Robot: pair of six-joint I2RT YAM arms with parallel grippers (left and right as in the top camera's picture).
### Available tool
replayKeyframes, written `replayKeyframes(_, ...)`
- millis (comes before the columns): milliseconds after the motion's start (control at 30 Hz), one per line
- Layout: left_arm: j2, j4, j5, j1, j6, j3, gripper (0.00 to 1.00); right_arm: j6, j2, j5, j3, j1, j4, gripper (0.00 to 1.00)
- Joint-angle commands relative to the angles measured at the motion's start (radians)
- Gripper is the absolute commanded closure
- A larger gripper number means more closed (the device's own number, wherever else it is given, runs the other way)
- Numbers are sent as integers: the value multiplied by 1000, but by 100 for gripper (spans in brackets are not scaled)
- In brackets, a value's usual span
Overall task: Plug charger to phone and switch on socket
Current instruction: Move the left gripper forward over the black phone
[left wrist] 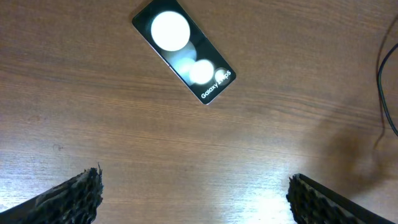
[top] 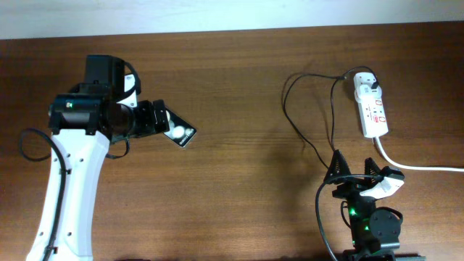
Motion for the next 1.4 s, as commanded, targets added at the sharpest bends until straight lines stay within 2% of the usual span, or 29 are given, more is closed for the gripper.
replayKeyframes(0, 8, -5, -14, -5, -13, 21, 1, -11, -5, -2, -8, 6, -4, 1)
replayKeyframes(133, 8, 34, -2, -5, -13, 21, 1, -11, -5, -2, -8, 6, -4, 1)
replayKeyframes(267, 43, 59, -3, -5, -107, 21, 1, -11, -5, -2, -8, 6, -4, 1)
replayKeyframes(367, 117, 74, -4, -5, -115, 21, 1, -11, -5, -2, -8, 6, -4, 1)
replayKeyframes(467, 222, 74, -6, -5, -201, 21, 1, -11, -5, -2, -8, 6, -4, 1)
replayKeyframes(533, 251, 76, -6, -5, -201, 21, 1, -11, -5, -2, -8, 6, -4, 1)
replayKeyframes(667, 271, 150, -15, -32, -378, 21, 1, -11, -5, -2, -8, 6, -4, 1)
replayKeyframes(767, 271, 168, -163, -110, -513, 21, 1, -11, -5, -2, -8, 6, -4, 1)
replayKeyframes(900, 271, 176, -186, -136, -645, 21, 1, -11, -5, -2, -8, 6, -4, 1)
replayKeyframes(1133, 284, 212, -111, -134, -686, 22, 1, -11, -5, -2, -8, 6, -4, 1)
replayKeyframes(1267, 440, 253, -95, -99, -686, 47, 1, -11, -5, -2, -8, 6, -4, 1)
replayKeyframes(1367, 494, 257, -98, -66, -686, 47, 1, -11, -5, -2, -8, 6, -4, 1)
